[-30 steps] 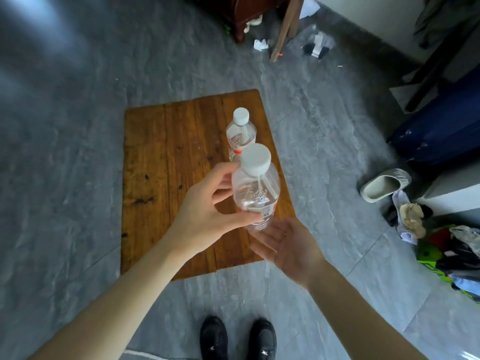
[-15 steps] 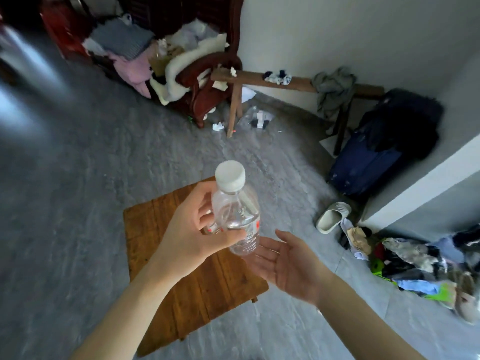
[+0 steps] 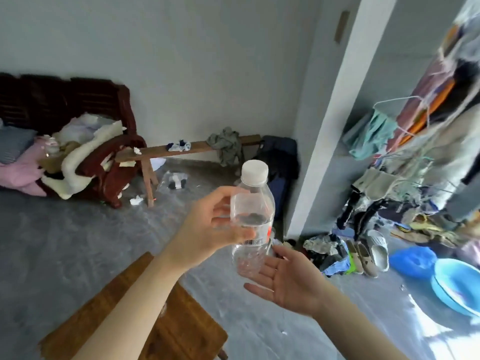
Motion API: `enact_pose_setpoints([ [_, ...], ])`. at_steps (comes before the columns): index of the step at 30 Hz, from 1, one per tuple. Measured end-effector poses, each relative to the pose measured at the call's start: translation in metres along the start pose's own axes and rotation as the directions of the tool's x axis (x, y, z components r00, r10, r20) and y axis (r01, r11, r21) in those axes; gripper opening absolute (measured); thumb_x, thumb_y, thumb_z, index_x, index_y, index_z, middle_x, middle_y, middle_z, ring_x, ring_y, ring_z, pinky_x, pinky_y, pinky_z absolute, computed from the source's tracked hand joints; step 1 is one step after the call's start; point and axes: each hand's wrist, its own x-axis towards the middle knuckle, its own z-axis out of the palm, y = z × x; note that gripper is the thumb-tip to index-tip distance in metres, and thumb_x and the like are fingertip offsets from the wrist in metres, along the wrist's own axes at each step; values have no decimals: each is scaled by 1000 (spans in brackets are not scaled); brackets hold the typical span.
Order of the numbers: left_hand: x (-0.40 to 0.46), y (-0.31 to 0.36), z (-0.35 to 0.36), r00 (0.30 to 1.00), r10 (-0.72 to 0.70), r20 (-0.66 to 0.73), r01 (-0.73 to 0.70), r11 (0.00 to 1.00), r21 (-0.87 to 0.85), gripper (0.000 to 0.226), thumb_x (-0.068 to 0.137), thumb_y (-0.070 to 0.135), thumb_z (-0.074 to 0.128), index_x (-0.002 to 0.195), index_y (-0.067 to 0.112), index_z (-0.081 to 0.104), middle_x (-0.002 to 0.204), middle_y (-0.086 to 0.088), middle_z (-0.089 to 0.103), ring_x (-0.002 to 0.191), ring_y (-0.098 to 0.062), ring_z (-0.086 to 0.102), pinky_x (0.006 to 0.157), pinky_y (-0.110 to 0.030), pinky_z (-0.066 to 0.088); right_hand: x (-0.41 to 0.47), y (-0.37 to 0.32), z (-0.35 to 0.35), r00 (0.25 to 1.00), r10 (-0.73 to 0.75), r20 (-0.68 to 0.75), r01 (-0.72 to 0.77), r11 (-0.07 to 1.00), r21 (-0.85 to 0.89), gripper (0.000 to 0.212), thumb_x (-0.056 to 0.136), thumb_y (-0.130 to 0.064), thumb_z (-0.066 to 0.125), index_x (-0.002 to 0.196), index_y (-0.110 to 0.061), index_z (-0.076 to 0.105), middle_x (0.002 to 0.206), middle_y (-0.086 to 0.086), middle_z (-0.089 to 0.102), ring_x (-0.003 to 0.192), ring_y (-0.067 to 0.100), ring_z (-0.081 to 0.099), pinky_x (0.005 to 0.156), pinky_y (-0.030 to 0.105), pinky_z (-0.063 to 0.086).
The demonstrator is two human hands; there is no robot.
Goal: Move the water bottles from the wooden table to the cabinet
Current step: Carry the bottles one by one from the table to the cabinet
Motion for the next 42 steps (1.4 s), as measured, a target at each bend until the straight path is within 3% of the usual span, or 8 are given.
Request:
enact_pose_setpoints([
  [5, 28, 16, 42, 950, 98, 296, -78, 994, -77, 70, 63, 36, 90, 127, 27, 61, 119, 4, 74, 112, -18, 71, 98, -34, 57, -53, 14, -30, 975, -178, -131, 200, 962, 184, 46, 100, -34, 43, 131, -3, 58, 130, 20, 65, 117, 37, 65, 95, 55, 51],
  [10, 30, 36, 109, 825, 181, 536, -118, 982, -150, 70, 60, 34, 91, 124, 27, 62, 116, 1, 76, 107, -19, 73, 93, -35, 60, -118, 53, -71, 920, -265, -290, 359, 867, 346, 56, 99, -35, 41, 140, 1, 51, 133, 24, 62, 117, 40, 64, 95, 54, 52],
  [14, 13, 66, 180, 673, 272, 688, -173, 962, -211, 68, 65, 29, 90, 127, 25, 61, 118, 1, 74, 110, -20, 71, 93, -34, 59, -185, 96, -100, 834, -346, -429, 528, 724, 443, 57, 98, -34, 39, 140, 3, 49, 131, 28, 61, 103, 44, 69, 83, 58, 57],
  [21, -85, 138, 311, 328, 411, 851, -148, 912, -383, 64, 62, 32, 88, 120, 25, 64, 118, 3, 75, 110, -18, 72, 90, -32, 59, -315, 211, -133, 591, -389, -707, 793, 438, 423, 57, 104, -41, 32, 133, 3, 53, 127, 27, 64, 106, 42, 69, 88, 53, 56],
  [25, -180, 175, 376, 114, 470, 875, -135, 880, -455, 60, 60, 35, 86, 115, 30, 65, 116, 7, 75, 108, -18, 73, 90, -35, 61, -383, 303, -140, 420, -344, -840, 903, 255, 347, 52, 101, -40, 37, 125, 1, 58, 126, 27, 65, 110, 42, 67, 95, 50, 54],
  [32, -356, 220, 441, -251, 504, 826, -108, 834, -542, 64, 66, 43, 84, 124, 26, 64, 122, 5, 73, 113, -16, 71, 98, -47, 57, -472, 470, -123, 189, -199, -962, 981, -6, 194, 53, 103, -38, 36, 132, 0, 58, 128, 23, 65, 114, 40, 66, 86, 47, 59],
  [39, -491, 252, 459, -595, 462, 657, 13, 823, -568, 66, 73, 24, 86, 133, 19, 58, 127, 2, 71, 118, -17, 67, 99, -36, 56, -503, 579, -77, 19, -24, -1000, 965, -261, 25, 57, 95, -36, 43, 134, 3, 57, 135, 27, 59, 128, 41, 55, 89, 48, 57],
  [42, -529, 262, 458, -721, 428, 545, 70, 828, -557, 68, 69, 26, 86, 131, 15, 58, 127, -4, 69, 119, -21, 66, 103, -40, 54, -503, 604, -54, -59, 61, -996, 931, -356, -77, 60, 92, -37, 44, 131, 6, 59, 132, 29, 60, 115, 40, 62, 86, 47, 57],
])
